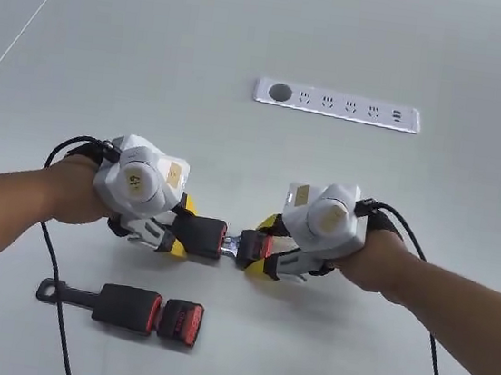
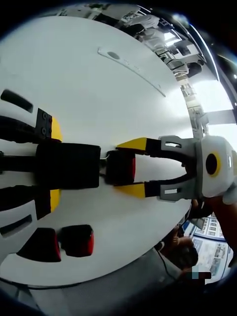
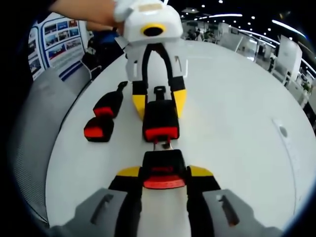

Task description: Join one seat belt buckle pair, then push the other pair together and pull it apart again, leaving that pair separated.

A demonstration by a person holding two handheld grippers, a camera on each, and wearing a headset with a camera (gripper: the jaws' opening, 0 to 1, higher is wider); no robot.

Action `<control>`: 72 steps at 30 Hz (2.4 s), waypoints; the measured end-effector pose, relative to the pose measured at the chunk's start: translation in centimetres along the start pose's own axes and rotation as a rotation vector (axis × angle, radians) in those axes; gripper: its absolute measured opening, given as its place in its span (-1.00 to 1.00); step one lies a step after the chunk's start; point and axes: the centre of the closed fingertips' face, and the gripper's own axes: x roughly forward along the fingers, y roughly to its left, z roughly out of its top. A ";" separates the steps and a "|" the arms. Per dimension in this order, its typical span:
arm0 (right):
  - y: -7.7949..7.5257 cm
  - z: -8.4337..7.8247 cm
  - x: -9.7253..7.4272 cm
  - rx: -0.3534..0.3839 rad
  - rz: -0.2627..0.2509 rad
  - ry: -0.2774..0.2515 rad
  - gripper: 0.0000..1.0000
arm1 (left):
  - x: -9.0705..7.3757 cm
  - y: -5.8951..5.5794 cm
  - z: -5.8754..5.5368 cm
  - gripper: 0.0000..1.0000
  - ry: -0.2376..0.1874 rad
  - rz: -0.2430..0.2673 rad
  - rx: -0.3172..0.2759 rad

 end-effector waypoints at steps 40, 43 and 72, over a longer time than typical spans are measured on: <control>-0.1 1.4 1.3 0.003 -0.015 0.066 -0.33 | -0.1 -0.5 0.2 -0.34 0.031 -0.019 0.041; -0.1 1.4 1.4 -0.002 -0.016 0.069 -0.33 | 0.0 -0.3 0.0 -0.33 0.035 -0.020 0.042; 0.4 -0.1 0.3 -0.033 -0.018 0.095 -0.32 | 0.0 -0.6 0.0 -0.32 0.049 -0.018 0.047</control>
